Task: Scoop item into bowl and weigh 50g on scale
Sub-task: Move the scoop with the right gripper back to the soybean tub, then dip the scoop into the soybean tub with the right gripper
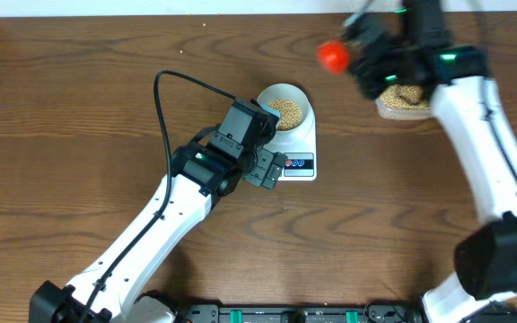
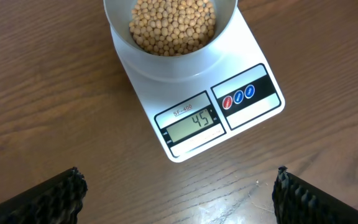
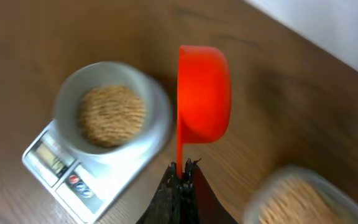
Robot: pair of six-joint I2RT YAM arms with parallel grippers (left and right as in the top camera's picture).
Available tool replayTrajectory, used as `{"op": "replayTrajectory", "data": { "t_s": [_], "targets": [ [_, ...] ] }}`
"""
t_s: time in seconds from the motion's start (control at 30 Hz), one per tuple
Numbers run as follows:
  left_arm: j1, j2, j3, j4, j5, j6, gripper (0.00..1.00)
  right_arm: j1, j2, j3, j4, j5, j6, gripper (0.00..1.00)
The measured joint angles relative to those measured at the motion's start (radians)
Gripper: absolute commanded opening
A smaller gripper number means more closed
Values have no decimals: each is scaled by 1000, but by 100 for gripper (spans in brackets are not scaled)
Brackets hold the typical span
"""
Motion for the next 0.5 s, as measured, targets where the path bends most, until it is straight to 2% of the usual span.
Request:
{"op": "replayTrajectory", "data": {
  "t_s": [0.27, 0.5],
  "targets": [
    [0, 0, 0, 0, 0, 0, 98, -222, -17, 1, -128, 70, 120, 1],
    [0, 0, 0, 0, 0, 0, 98, -302, 13, 1, -177, 124, 137, 1]
  ]
}}
